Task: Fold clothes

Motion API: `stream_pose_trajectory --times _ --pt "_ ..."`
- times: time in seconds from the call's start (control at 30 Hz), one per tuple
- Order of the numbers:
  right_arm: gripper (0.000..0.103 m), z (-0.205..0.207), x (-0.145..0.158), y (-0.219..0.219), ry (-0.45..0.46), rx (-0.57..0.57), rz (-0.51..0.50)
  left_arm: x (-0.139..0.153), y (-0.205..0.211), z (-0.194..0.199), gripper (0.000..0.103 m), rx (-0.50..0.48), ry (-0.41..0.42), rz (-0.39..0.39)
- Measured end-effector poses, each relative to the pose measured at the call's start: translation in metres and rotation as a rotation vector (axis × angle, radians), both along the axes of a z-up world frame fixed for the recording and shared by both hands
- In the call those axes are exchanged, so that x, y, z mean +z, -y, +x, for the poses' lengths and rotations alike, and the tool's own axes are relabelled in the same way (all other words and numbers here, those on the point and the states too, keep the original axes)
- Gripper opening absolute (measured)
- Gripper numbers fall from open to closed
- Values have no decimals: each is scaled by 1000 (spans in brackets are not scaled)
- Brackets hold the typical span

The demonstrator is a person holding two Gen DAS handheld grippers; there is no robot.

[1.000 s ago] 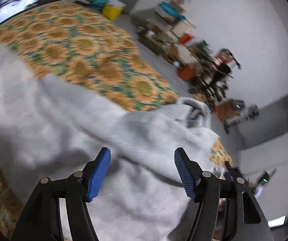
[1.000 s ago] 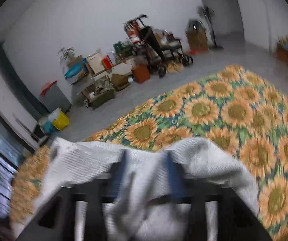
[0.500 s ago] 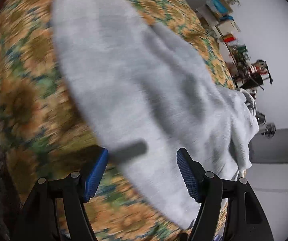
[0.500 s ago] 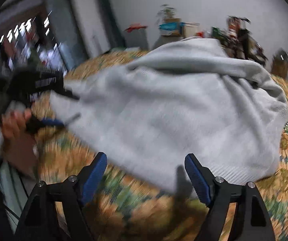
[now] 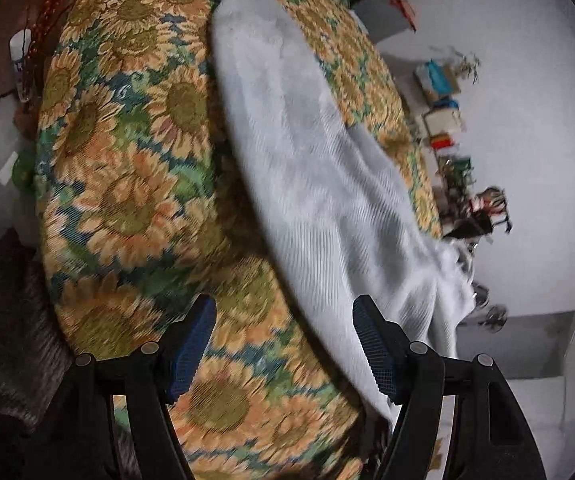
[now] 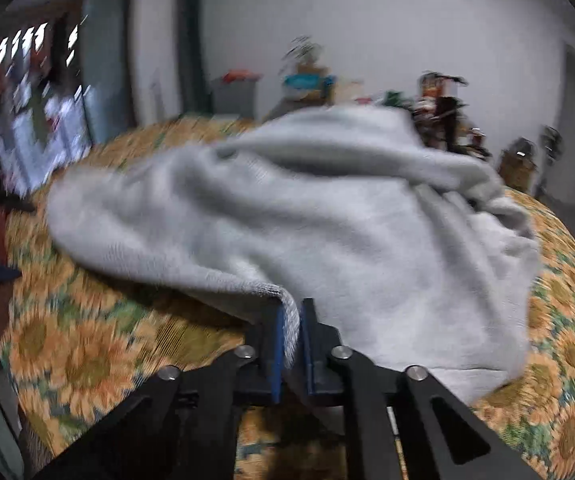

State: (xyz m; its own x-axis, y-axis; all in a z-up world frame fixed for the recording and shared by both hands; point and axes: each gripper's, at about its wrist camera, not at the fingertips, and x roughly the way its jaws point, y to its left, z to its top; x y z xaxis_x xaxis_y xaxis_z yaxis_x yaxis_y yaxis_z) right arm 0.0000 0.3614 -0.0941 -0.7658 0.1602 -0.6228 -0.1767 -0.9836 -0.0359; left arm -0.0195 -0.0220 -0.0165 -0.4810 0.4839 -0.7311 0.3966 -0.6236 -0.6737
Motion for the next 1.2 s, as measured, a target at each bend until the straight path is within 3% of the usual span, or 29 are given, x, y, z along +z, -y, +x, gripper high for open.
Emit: stream_pose_trajectory --times 0.17,0.27,0.37,0.43,0.47,0.53,0.6,0.67,0.7,0.83,0.93,1.0,1.13,1.2 --pt "3 21 35 -41 -108 -208 82 -16 -7 -27 71 14 51 45" --pt "3 25 57 -79 -157 -361 85 -16 -12 -29 71 18 47 13" --pt "0 47 85 -124 -208 -566 100 -10 -18 -29 71 -51 62 48" --pt "0 74 110 -160 -260 -774 174 0 -28 -29 72 -105 45 47" --pt "0 91 119 -182 -261 -830 128 4 -36 -28 72 -119 32 36" --pt "4 114 124 -210 -236 -825 -9 17 -52 -26 72 -161 -3 -1" --pt "8 124 120 -215 -199 -764 -99 25 -69 -24 72 -199 -26 -10" --pt "30 115 104 -198 -153 -641 -166 27 -86 -22 72 -232 -26 15" --pt "49 105 94 -183 -128 -555 -209 26 -89 -21 72 -244 -25 28" --pt "55 51 55 -102 -23 -159 -366 31 -97 -15 72 -290 -35 6" --pt "58 11 46 -41 17 37 -287 37 -81 -14 72 -258 -50 -4" --pt "61 -5 50 6 17 187 -166 40 -61 -13 72 -198 -51 -23" --pt "67 -36 53 89 52 460 12 45 -15 -5 72 -85 -28 -149" --pt "67 -55 46 109 88 520 51 42 5 -2 72 -37 -15 -165"
